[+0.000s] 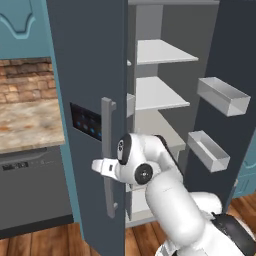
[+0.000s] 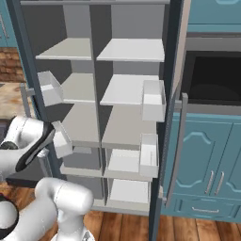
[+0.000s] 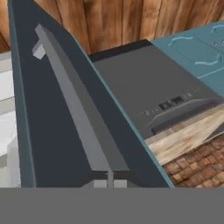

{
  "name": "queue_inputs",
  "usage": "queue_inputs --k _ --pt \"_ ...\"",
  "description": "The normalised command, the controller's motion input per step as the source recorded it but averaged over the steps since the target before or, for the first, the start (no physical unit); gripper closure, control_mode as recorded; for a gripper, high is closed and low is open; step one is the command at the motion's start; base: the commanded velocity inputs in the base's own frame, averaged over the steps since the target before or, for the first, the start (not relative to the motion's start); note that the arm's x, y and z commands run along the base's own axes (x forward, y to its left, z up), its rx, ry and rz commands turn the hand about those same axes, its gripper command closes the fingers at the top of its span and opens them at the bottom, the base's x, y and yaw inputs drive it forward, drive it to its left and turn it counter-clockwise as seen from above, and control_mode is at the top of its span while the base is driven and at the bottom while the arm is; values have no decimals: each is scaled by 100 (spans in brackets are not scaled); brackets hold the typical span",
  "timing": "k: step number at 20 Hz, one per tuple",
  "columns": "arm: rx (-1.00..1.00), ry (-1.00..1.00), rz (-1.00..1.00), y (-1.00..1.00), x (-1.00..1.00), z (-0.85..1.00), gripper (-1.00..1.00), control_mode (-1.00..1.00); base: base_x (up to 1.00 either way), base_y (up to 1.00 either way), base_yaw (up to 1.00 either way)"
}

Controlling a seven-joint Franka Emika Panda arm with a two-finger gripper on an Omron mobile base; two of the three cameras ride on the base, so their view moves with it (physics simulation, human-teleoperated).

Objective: Place one of the steaks on the plate and the other in the bowl. Then place the bowl in the fridge.

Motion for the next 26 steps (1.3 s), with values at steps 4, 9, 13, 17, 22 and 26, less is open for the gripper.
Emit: queue_inputs --k 4,9,13,17,22,26 --pt "19 1 0 -4 -53 31 100 -100 0 0 0" --pt "16 6 0 0 -55 56 100 -100 0 0 0" --pt "22 14 0 -10 -69 95 100 -100 0 0 0" --pt "24 24 0 -29 -76 100 100 -100 0 0 0" --pt "23 33 0 -41 -52 99 100 -100 0 0 0" --pt "20 51 0 -33 -7 87 100 -100 0 0 0"
